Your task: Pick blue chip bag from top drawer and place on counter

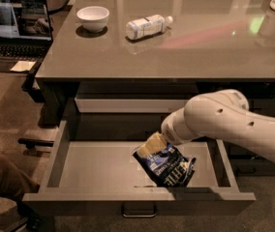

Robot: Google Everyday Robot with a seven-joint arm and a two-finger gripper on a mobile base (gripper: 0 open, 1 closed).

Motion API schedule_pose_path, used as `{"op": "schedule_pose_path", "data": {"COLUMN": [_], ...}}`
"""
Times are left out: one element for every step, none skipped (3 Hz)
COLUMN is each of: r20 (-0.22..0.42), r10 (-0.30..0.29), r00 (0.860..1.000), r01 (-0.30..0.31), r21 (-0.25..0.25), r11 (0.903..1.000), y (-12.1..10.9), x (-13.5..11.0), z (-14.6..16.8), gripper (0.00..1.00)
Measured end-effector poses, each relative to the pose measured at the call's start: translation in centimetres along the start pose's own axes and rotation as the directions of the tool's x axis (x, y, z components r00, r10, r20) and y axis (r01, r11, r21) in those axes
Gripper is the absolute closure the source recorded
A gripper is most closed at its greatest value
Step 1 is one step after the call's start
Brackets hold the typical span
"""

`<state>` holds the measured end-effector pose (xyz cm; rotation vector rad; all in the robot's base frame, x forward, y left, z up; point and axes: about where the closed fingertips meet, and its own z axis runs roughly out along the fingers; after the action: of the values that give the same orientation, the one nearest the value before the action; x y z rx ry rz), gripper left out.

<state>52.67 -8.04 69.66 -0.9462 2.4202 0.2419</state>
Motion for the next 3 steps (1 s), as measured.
{"op": "schedule_pose_path", "data": {"r20": [-0.009, -0.038, -0.102], "r10": [0.008, 0.012, 0.017], "r00": [1.0, 0.999, 0.995], "r01": [-0.009, -0.014, -0.026], "r21": [-0.039, -0.067, -0.084], "r11": [0.9992, 0.9977, 0.9962], "y": [1.0, 2.1, 2.7], "x": [1.8, 3.1, 4.3], "z": [1.9, 3.5, 5.6], "gripper": [0.0, 0.0, 0.0]}}
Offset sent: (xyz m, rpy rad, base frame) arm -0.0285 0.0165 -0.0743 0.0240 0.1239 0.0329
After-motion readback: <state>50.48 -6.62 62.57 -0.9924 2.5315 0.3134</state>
